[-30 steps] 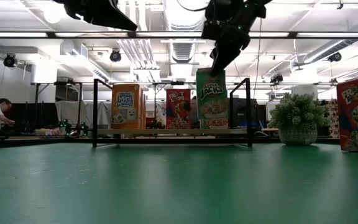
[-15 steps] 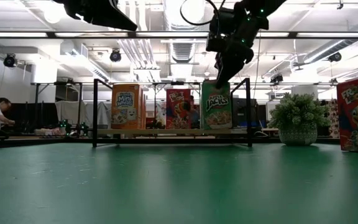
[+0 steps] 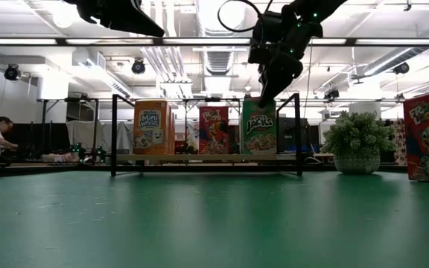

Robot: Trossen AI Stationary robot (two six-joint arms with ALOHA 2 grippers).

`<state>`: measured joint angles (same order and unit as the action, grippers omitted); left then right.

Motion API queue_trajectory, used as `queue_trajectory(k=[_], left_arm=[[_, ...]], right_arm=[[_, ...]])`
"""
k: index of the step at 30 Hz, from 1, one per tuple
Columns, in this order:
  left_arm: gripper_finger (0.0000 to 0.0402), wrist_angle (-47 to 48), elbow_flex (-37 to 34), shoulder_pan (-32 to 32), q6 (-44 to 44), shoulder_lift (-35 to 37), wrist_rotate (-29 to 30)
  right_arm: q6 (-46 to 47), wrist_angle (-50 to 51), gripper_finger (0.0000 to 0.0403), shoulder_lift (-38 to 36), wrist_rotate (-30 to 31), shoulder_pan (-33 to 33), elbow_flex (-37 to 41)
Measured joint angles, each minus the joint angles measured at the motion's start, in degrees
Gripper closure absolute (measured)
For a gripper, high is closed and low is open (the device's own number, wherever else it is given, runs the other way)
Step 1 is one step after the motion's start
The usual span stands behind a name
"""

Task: Stack cereal on shelf
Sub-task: Put the green cereal box on the shelf aligned with the other green cereal boxes

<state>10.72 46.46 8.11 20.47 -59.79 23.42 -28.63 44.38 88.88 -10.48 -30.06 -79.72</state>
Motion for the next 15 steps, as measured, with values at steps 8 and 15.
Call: queue_trajectory(k=[8,15], left_arm=[[0.0402,-0.02,0.00,-0.02,0.00,0.00,0.00],[0.0402,-0.02,0.00,-0.02,0.00,0.00,0.00]], right_arm=[[0.12,-0.04,0.0255,0.09,0.15,0.00,0.04],[0.55,-0.08,0.0223,0.09,0.25,0.02,0.06]])
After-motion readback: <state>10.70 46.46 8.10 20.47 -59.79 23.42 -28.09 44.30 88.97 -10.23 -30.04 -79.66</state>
